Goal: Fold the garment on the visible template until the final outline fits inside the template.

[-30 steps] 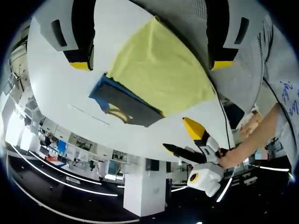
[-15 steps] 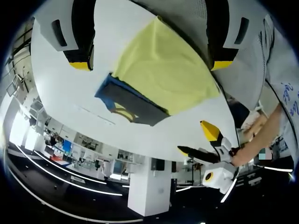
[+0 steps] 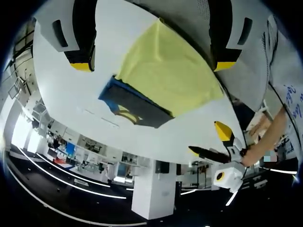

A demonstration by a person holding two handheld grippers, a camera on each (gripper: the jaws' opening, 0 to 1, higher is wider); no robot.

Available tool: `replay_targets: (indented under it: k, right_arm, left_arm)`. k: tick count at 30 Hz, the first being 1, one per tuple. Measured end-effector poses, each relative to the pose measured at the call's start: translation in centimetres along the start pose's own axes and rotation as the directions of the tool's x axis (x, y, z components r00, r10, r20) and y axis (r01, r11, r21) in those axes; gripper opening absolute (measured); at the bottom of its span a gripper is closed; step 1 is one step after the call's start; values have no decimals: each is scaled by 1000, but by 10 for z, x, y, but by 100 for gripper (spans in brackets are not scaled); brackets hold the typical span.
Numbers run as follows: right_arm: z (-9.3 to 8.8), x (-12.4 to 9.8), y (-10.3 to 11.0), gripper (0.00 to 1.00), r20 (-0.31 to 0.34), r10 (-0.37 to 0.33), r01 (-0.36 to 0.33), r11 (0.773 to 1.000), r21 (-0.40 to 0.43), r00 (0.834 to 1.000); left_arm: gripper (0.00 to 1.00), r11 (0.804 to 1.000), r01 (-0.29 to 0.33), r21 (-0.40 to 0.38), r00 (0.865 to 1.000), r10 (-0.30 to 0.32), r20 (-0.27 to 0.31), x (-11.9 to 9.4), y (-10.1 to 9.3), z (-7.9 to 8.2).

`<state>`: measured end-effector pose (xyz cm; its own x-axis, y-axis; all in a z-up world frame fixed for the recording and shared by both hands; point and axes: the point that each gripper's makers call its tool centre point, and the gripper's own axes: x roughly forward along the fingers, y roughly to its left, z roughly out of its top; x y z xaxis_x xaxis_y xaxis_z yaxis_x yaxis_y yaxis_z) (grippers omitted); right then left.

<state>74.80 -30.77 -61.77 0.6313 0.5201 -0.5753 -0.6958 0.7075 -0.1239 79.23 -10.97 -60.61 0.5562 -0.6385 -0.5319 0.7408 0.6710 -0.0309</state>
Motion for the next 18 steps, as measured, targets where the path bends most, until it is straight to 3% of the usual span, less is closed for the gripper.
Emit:
replay_targets:
  k: [11, 18]
  right_arm:
    - [-1, 0, 0, 100, -10, -2, 2, 1000, -2, 1000]
    - [-2, -2, -1, 100, -14, -5, 5, 1000, 2, 1000]
  left_arm:
    - [99, 998, -56, -24, 998, 55, -15, -21, 16, -14]
    - [99, 997, -73, -36, 997, 73, -8, -30, 15, -17]
